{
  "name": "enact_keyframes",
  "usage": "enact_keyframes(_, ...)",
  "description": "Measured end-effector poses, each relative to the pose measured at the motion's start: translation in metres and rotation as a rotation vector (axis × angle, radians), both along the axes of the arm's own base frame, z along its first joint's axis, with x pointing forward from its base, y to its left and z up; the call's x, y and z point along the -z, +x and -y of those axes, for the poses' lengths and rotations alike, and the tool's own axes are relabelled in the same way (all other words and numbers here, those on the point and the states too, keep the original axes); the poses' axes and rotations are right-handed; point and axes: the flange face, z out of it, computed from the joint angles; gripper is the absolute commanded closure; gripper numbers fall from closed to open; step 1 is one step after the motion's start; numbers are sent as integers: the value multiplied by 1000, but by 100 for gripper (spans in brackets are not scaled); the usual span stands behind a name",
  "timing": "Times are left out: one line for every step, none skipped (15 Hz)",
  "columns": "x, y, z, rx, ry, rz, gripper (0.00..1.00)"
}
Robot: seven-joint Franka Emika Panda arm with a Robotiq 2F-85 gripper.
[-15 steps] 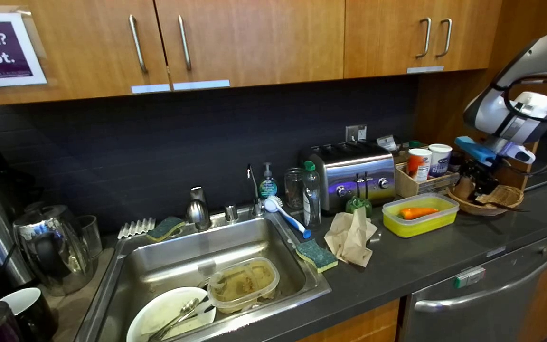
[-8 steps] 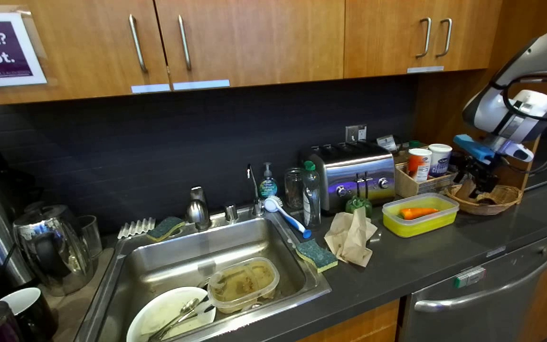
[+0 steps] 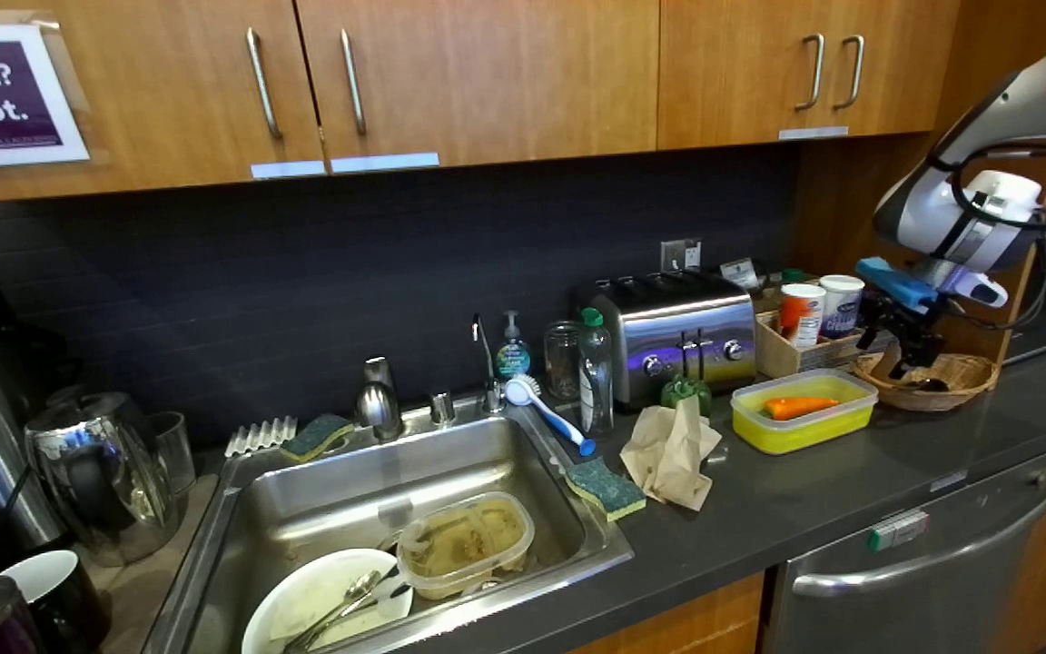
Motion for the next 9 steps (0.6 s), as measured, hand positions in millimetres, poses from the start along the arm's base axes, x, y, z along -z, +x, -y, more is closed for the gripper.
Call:
enact_keyframes(-1,1,-5,-22,-8,-5,0)
enact_keyframes(-3,1,-11,-44,-18,-10,0)
enact_keyframes(-4,0,-16,-64,-28,-13,0)
enact_keyframes(-6,0,-22,-81,-38,-16,0)
enact_keyframes(-8,0,-26,-95,-45,-20,0)
enact_keyframes(-10,-1,-29,-108,-52,-23,0)
enact_keyframes(-11,-1,-33,-120,-57,-25,0)
enact_keyframes(-13,-2,-36,-132,-63,-29,0)
enact_keyframes(-13,-3,-38,-145,-69,-34,0)
